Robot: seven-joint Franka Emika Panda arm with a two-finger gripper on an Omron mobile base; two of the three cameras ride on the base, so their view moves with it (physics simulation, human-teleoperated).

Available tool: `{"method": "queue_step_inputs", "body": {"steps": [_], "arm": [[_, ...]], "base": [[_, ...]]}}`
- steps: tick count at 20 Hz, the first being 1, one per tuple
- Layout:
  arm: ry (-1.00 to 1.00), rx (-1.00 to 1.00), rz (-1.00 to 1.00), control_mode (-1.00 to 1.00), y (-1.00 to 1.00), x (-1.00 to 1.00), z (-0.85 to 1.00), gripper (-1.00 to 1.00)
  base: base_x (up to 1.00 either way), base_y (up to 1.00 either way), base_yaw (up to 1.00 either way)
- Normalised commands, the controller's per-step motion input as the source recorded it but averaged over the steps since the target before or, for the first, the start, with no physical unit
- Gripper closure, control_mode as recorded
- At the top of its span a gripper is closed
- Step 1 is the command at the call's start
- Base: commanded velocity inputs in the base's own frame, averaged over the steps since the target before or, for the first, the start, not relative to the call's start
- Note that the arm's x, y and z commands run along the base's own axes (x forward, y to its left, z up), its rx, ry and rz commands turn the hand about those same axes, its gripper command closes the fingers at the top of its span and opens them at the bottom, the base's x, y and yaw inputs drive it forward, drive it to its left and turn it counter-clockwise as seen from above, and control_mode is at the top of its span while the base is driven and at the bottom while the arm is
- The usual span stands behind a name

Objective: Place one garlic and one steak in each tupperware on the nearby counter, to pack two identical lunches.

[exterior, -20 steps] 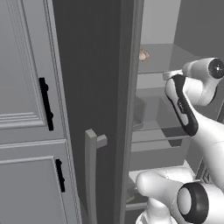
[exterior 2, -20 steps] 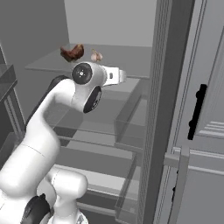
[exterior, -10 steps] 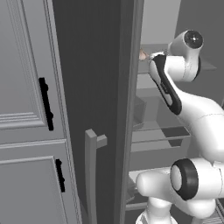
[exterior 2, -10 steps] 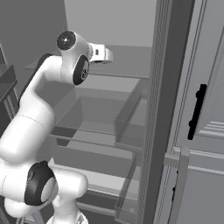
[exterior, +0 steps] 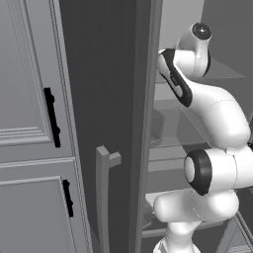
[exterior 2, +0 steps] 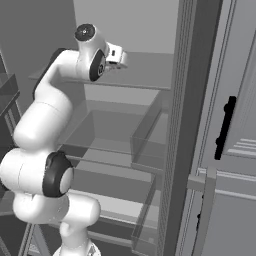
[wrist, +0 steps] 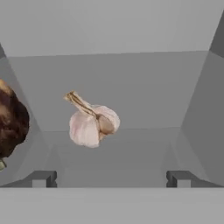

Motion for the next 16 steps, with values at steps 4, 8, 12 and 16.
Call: {"method": "queue_step_inputs", "body": {"steps": [4,8,12,16], "arm": [[0.0,0.0,0.0,-1.0,0.03,0.92,-0.06,-1.0],[0.03,0.01,0.0,-1.0,0.12,0.69,-0.11,-1.0],[0.06,0.02,0.0,-1.0,0.19,0.68,-0.23,-1.0],[0.15,0.0,0.0,-1.0,0.0,0.01,-0.61,-1.0]], "base": [[0.0,0.0,0.0],[0.0,0.0,0.0],[0.0,0.0,0.0],[0.0,0.0,0.0]]}}
